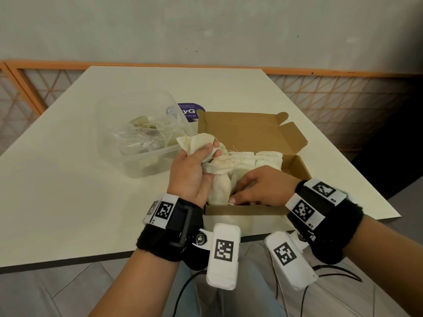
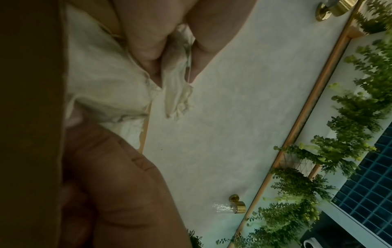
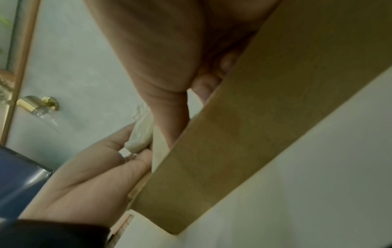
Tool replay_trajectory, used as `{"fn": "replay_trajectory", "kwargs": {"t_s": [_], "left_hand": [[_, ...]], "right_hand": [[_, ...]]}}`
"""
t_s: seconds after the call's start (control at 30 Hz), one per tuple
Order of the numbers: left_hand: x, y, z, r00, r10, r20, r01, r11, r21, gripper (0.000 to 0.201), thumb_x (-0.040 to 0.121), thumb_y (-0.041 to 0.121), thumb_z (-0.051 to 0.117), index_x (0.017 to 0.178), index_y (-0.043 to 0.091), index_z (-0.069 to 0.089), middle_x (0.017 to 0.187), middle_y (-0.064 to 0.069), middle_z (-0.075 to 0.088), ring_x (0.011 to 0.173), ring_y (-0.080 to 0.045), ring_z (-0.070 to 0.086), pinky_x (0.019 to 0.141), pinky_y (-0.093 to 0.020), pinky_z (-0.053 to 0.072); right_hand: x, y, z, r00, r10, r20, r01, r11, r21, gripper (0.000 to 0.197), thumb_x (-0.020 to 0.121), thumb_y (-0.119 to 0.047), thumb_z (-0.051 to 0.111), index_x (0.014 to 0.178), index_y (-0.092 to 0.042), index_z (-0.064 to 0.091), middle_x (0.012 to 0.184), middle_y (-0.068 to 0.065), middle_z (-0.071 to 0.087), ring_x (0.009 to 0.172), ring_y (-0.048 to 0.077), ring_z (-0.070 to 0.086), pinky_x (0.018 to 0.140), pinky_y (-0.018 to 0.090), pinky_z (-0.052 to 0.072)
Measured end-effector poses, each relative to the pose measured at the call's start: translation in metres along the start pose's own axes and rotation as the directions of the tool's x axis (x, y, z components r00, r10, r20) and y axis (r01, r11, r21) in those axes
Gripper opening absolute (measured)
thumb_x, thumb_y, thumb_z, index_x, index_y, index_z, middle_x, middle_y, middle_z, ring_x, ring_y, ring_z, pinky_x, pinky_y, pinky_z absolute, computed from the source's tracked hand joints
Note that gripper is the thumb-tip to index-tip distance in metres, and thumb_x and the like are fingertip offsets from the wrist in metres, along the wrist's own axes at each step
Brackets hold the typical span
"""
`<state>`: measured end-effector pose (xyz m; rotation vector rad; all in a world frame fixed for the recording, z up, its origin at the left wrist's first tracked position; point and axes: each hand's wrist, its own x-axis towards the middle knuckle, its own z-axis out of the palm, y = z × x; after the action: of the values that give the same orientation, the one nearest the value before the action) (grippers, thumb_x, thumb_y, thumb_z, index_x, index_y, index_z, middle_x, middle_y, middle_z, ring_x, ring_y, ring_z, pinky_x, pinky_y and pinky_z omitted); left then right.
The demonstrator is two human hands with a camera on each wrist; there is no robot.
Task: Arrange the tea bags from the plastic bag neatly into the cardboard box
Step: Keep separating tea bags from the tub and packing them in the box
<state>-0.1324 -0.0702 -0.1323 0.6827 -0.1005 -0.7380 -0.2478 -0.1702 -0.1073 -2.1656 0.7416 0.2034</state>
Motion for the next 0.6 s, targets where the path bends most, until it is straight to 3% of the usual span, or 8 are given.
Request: {"fn": "replay_trajectory", "kwargs": {"t_s": [0.17, 0.3, 0.37, 0.47, 0.53, 0.6], "left_hand": [[0.0, 0.0, 0.0, 1.0, 0.005, 0.011, -0.005, 1.0, 0.021, 0.016, 0.089, -0.005, 0.053, 0.103, 0.0, 0.056, 0.085, -0.009, 0.065, 0.078, -0.013, 0.064, 0.074, -0.022, 0.055], [0.0, 0.0, 0.0, 1.0, -0.007, -0.007, 0.007, 1.0, -0.009, 0.02, 0.089, -0.006, 0.053, 0.108, 0.0, 0.056, 0.089, -0.01, 0.065, 0.081, -0.014, 0.065, 0.073, -0.023, 0.056], [-0.001, 0.001, 0.0, 1.0, -0.014, -0.005, 0.014, 1.0, -0.017, 0.019, 0.089, -0.006, 0.053, 0.106, 0.001, 0.057, 0.088, -0.01, 0.065, 0.081, -0.014, 0.065, 0.072, -0.022, 0.056], [-0.001, 0.002, 0.0, 0.999, -0.038, -0.004, 0.037, 0.997, -0.066, 0.02, 0.089, -0.007, 0.053, 0.108, 0.0, 0.056, 0.091, -0.011, 0.064, 0.081, -0.014, 0.065, 0.074, -0.023, 0.057], [-0.001, 0.004, 0.0, 0.997, -0.073, -0.014, 0.071, 0.99, -0.118, 0.024, 0.089, -0.007, 0.052, 0.112, -0.001, 0.055, 0.093, -0.012, 0.064, 0.08, -0.014, 0.065, 0.076, -0.024, 0.056], [-0.002, 0.008, 0.001, 0.993, -0.115, -0.002, 0.113, 0.979, -0.169, 0.02, 0.091, -0.005, 0.05, 0.11, 0.0, 0.054, 0.088, -0.011, 0.064, 0.079, -0.014, 0.064, 0.074, -0.025, 0.057]], "right_hand": [[0.001, 0.002, 0.002, 0.999, -0.038, 0.01, 0.036, 0.992, 0.117, 0.026, 0.067, -0.025, 0.082, 0.087, -0.016, 0.067, 0.044, -0.01, 0.055, 0.04, 0.0, 0.048, 0.046, 0.009, 0.039], [0.001, 0.006, -0.002, 0.998, -0.062, -0.021, 0.064, 0.992, 0.111, 0.028, 0.072, -0.027, 0.078, 0.073, -0.001, 0.068, 0.044, -0.006, 0.052, 0.039, 0.003, 0.042, 0.045, 0.013, 0.036], [-0.001, 0.009, -0.007, 0.995, -0.077, -0.062, 0.084, 0.988, 0.128, 0.032, 0.074, -0.027, 0.076, 0.067, 0.001, 0.065, 0.05, 0.002, 0.055, 0.043, 0.007, 0.043, 0.047, 0.015, 0.037], [-0.011, 0.012, -0.019, 0.988, -0.122, -0.095, 0.135, 0.981, 0.141, 0.031, 0.077, -0.023, 0.073, 0.078, 0.007, 0.066, 0.065, 0.017, 0.06, 0.051, 0.014, 0.051, 0.047, 0.015, 0.042], [-0.02, 0.009, -0.028, 0.977, -0.192, -0.093, 0.204, 0.967, 0.155, 0.026, 0.078, -0.021, 0.071, 0.086, 0.004, 0.067, 0.075, 0.02, 0.066, 0.059, 0.014, 0.056, 0.058, 0.018, 0.05], [-0.027, 0.004, -0.037, 0.96, -0.275, -0.042, 0.278, 0.938, 0.205, 0.032, 0.075, -0.025, 0.067, 0.09, 0.003, 0.066, 0.073, 0.009, 0.068, 0.063, 0.01, 0.059, 0.065, 0.023, 0.051]]}}
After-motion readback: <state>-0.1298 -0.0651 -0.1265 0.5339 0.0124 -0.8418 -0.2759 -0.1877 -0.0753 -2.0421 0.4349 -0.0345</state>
